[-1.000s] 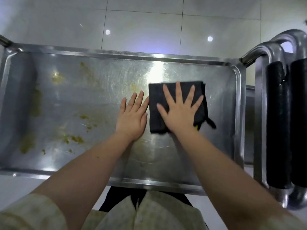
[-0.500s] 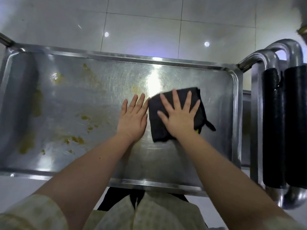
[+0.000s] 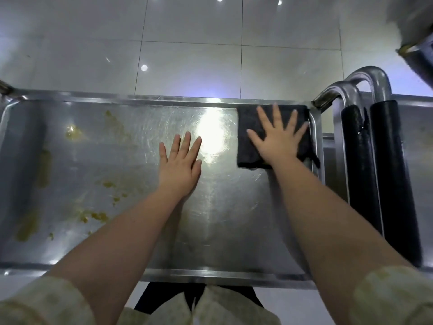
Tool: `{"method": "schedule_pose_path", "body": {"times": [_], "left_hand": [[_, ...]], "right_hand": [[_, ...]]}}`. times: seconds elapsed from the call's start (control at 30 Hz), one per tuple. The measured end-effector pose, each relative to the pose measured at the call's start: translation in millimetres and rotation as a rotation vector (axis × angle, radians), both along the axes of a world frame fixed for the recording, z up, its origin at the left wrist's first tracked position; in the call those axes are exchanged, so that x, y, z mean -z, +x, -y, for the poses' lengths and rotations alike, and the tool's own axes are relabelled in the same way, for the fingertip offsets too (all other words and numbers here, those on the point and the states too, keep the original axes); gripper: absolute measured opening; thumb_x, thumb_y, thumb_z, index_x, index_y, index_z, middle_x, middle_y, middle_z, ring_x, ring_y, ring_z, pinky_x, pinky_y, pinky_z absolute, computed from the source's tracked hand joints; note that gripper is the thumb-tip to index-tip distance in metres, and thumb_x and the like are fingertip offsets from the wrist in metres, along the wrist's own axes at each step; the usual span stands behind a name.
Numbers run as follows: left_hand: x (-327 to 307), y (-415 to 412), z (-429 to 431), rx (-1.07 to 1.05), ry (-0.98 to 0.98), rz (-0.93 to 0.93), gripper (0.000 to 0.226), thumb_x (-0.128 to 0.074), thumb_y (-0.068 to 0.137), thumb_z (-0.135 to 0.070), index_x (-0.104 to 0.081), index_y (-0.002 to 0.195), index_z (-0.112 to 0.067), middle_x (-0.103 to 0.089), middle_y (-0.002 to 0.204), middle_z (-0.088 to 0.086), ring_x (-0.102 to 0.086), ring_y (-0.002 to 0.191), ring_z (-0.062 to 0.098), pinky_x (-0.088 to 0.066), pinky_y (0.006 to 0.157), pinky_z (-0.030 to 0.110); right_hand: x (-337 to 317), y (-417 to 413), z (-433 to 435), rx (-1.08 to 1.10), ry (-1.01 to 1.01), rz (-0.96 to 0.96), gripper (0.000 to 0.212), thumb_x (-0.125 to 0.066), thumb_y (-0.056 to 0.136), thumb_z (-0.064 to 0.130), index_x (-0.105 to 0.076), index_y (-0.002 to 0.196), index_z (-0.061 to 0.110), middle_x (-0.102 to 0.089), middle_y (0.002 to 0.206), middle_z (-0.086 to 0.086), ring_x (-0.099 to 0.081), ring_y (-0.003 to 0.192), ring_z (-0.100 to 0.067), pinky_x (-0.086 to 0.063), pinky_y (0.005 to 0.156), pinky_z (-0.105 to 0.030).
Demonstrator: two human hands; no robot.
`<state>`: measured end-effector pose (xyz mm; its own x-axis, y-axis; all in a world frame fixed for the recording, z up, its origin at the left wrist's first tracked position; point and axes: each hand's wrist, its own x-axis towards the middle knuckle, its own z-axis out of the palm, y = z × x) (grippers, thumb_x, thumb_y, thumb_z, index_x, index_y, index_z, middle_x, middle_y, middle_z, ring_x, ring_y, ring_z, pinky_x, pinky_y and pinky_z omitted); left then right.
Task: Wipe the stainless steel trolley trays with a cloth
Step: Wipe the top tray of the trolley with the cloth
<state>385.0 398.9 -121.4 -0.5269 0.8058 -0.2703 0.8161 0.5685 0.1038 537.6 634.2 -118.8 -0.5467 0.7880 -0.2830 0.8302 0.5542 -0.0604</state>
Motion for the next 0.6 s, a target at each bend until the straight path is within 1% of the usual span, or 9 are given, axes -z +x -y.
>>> {"method": "schedule_pose_path", "body": {"times": [0.1, 0.17, 0.23, 0.3, 0.37, 0.43, 0.47, 0.53, 0.6], "left_hand": [[2.9, -4.0, -2.9, 0.012, 0.023, 0.002, 0.058, -0.007, 0.099, -0.050, 0.001, 0.155, -0.037, 0.006, 0.163, -0.002, 0.009, 0.150, 0.025, 0.009, 0.117, 0.055], [3.9, -3.3, 0.1, 0.012, 0.038, -0.014, 0.058, -0.007, 0.098, -0.049, -0.001, 0.155, -0.036, 0.004, 0.163, -0.002, 0.007, 0.150, 0.026, 0.008, 0.118, 0.054], [4.7, -3.0, 0.8, 0.007, 0.050, -0.013, 0.058, -0.009, 0.099, -0.044, -0.002, 0.155, -0.034, 0.002, 0.163, -0.001, 0.006, 0.150, 0.025, 0.008, 0.118, 0.054], [5.9, -1.7, -0.4, -0.015, 0.063, -0.011, 0.058, -0.014, 0.099, -0.038, -0.003, 0.155, -0.030, -0.001, 0.164, 0.002, 0.005, 0.150, 0.026, 0.007, 0.118, 0.055], [6.9, -0.2, 0.2, -0.099, 0.075, -0.002, 0.058, -0.024, 0.100, -0.029, -0.010, 0.156, -0.021, -0.003, 0.164, 0.006, 0.003, 0.150, 0.029, 0.007, 0.117, 0.056], [7.0, 0.4, 3.4, -0.185, 0.063, -0.006, 0.058, -0.030, 0.099, -0.023, -0.014, 0.155, -0.014, -0.004, 0.163, 0.008, 0.002, 0.149, 0.031, 0.008, 0.117, 0.057], [6.7, 0.5, 6.3, -0.199, 0.058, -0.010, 0.058, -0.030, 0.100, -0.023, -0.015, 0.155, -0.014, -0.004, 0.163, 0.008, 0.002, 0.149, 0.032, 0.008, 0.116, 0.057], [5.4, -1.0, 11.7, -0.155, 0.055, -0.019, 0.056, -0.026, 0.102, -0.029, -0.012, 0.156, -0.019, -0.005, 0.163, 0.008, 0.001, 0.149, 0.033, 0.007, 0.116, 0.057], [4.7, -3.5, 18.3, -0.089, 0.050, -0.017, 0.055, -0.022, 0.103, -0.037, -0.008, 0.156, -0.028, -0.003, 0.164, 0.006, 0.003, 0.149, 0.031, 0.008, 0.116, 0.054]], "right_hand": [[-2.1, 42.9, -28.2, 0.167, 0.038, 0.052, 0.077, 0.002, 0.077, 0.086, 0.011, 0.146, 0.055, 0.007, 0.163, 0.010, 0.013, 0.146, -0.042, 0.009, 0.111, -0.067], [-2.4, 38.2, -22.1, 0.237, 0.047, 0.073, 0.077, 0.001, 0.079, 0.081, 0.009, 0.149, 0.050, 0.007, 0.164, 0.007, 0.013, 0.144, -0.046, 0.006, 0.111, -0.067], [-2.5, 10.2, -1.9, 0.269, 0.033, 0.040, 0.076, -0.003, 0.082, 0.078, 0.007, 0.151, 0.047, 0.008, 0.164, 0.005, 0.013, 0.143, -0.049, 0.007, 0.109, -0.069], [-3.2, -26.3, 31.8, 0.143, -0.020, 0.002, 0.075, -0.009, 0.085, 0.076, 0.007, 0.151, 0.047, 0.012, 0.163, 0.005, 0.015, 0.142, -0.051, 0.011, 0.107, -0.070], [-2.5, -56.4, 79.6, -0.082, -0.057, -0.017, 0.073, -0.011, 0.086, 0.075, 0.007, 0.150, 0.047, 0.013, 0.163, 0.005, 0.018, 0.142, -0.051, 0.017, 0.106, -0.069], [-5.2, -68.9, 118.6, -0.254, -0.082, -0.015, 0.069, -0.010, 0.088, 0.073, 0.006, 0.150, 0.047, 0.012, 0.163, 0.004, 0.019, 0.142, -0.049, 0.017, 0.105, -0.069], [-6.1, -67.2, 125.6, -0.287, -0.093, -0.017, 0.068, -0.010, 0.089, 0.072, 0.006, 0.150, 0.048, 0.011, 0.163, 0.004, 0.019, 0.143, -0.047, 0.017, 0.105, -0.069], [-6.7, -53.0, 112.9, -0.292, -0.089, -0.027, 0.068, -0.009, 0.088, 0.075, 0.005, 0.149, 0.051, 0.011, 0.163, 0.008, 0.019, 0.144, -0.044, 0.017, 0.106, -0.068], [-5.0, -23.7, 83.4, -0.218, -0.051, -0.012, 0.069, -0.010, 0.086, 0.077, 0.006, 0.149, 0.052, 0.011, 0.163, 0.011, 0.018, 0.145, -0.042, 0.018, 0.108, -0.067]]}}
